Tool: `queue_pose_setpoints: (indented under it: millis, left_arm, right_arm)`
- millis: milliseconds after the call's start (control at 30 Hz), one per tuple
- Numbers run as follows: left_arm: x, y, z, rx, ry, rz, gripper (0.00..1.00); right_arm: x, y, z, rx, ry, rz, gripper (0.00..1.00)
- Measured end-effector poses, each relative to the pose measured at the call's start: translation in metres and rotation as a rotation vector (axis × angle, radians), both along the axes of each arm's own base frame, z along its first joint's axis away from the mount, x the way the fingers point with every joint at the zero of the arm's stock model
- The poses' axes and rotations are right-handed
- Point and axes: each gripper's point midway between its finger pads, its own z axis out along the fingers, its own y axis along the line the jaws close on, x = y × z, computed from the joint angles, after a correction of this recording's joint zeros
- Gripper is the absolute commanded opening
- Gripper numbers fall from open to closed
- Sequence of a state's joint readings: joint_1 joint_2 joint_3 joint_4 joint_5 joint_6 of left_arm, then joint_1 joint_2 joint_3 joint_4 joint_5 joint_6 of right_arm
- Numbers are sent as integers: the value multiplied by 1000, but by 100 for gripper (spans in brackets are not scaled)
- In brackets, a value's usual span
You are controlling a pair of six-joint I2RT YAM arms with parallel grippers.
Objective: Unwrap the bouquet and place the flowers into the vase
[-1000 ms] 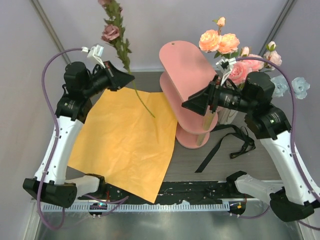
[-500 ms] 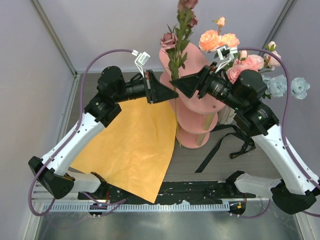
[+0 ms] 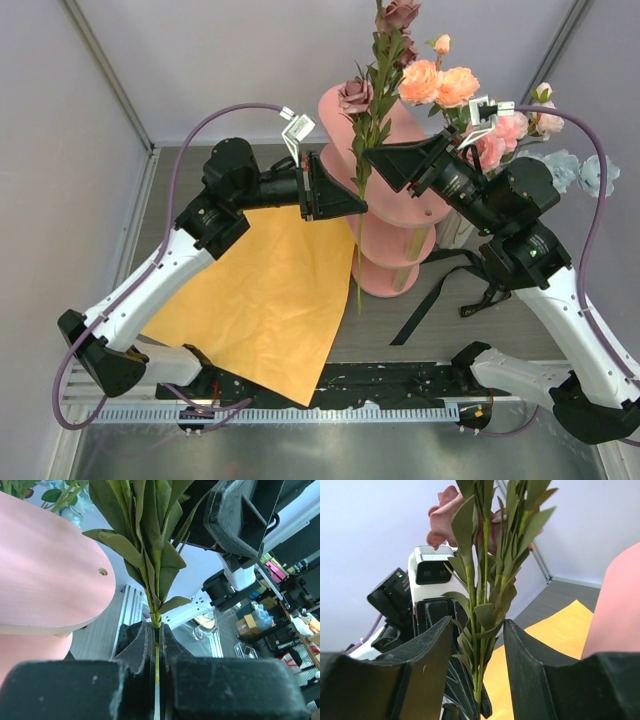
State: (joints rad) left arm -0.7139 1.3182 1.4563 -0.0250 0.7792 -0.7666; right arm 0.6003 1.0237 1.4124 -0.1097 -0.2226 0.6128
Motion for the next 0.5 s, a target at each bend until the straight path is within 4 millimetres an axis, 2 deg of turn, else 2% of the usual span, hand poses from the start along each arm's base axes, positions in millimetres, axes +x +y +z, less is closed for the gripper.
queue_pose_setpoints:
  millis: [133, 200, 267, 333, 367, 400, 500]
  left_arm:
    - [-9, -4, -1, 3, -15, -45, 0]
    - [-14, -7, -2, 4, -20, -71, 0]
    - [-20, -9, -1, 4, -26, -96, 0]
    - [-24, -10, 0, 3, -33, -113, 0]
    - [-26, -10, 0, 3, -38, -119, 0]
    - [-27, -10, 0, 3, -45, -123, 0]
    - [-28, -10, 0, 7, -51, -126, 0]
  right_arm:
    - [-6, 3, 4, 12, -13, 38, 43]
    - [-9, 5, 5, 14, -18, 53, 36]
    - [-10, 5, 6, 14, -20, 58, 21]
    - [-11, 5, 5, 11, -21, 63, 13]
    - [-11, 5, 5, 11, -21, 65, 4]
    - [-12, 6, 5, 9, -22, 69, 1]
    - [-17, 4, 6, 6, -31, 75, 1]
